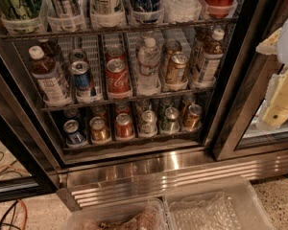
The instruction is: Pick pepsi can from bottom shelf of fridge
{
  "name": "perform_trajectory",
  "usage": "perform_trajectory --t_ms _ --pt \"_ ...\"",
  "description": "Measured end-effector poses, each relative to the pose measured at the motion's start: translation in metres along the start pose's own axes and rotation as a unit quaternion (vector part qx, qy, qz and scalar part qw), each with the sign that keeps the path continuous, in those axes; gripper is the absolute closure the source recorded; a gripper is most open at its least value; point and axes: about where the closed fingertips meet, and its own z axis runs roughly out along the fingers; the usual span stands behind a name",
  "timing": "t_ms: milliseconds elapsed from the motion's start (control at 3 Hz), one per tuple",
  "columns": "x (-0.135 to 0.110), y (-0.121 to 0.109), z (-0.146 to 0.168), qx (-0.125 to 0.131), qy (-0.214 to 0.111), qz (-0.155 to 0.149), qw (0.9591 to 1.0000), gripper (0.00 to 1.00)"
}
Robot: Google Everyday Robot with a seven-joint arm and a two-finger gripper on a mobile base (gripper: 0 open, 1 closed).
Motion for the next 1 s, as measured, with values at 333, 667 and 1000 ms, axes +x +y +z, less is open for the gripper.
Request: perform_trajectory --t_ms 333,667,1000 --pt "0.0 0.0 0.0 0.0 0.0 0.0 1.0 0.0" --pt "0.0 0.0 0.006 -0.003 -0.006 0.006 1.0 0.0" --pt "-0.007 0.019 0.032 -0.029 -0.032 0.007 0.9991 0.0"
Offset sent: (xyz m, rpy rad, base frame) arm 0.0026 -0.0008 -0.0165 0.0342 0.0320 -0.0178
